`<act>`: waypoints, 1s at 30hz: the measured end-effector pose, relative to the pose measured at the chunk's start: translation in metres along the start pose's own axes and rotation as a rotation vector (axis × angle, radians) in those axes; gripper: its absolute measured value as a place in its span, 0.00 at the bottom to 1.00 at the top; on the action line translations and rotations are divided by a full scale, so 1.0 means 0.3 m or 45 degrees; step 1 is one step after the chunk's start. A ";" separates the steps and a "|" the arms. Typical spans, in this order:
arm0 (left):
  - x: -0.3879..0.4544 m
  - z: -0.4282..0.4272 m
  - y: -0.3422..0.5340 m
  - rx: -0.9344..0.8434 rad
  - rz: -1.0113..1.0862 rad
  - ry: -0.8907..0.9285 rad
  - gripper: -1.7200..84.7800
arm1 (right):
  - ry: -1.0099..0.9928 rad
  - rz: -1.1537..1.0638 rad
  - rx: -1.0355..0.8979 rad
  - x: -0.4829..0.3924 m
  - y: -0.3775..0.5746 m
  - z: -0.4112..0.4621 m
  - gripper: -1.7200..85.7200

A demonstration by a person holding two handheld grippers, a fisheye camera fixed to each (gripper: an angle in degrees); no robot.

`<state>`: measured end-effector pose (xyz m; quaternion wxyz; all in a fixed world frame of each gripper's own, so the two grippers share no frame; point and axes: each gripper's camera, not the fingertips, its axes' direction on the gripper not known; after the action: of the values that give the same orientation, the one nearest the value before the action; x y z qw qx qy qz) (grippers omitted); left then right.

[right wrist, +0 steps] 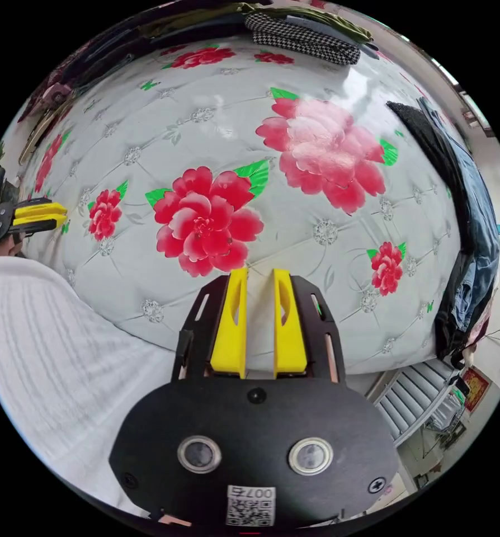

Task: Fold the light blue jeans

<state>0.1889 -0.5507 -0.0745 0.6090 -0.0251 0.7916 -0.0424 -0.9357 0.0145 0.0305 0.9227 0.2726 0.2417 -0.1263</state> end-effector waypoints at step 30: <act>0.399 0.005 0.138 0.042 -0.973 -0.260 0.04 | 0.207 1.012 0.345 1.534 0.487 -0.013 0.10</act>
<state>0.1602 -0.5203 -0.1941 0.6254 -0.3123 0.6597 -0.2760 -0.4920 0.0898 -0.1448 0.8333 0.4725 0.1710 0.2304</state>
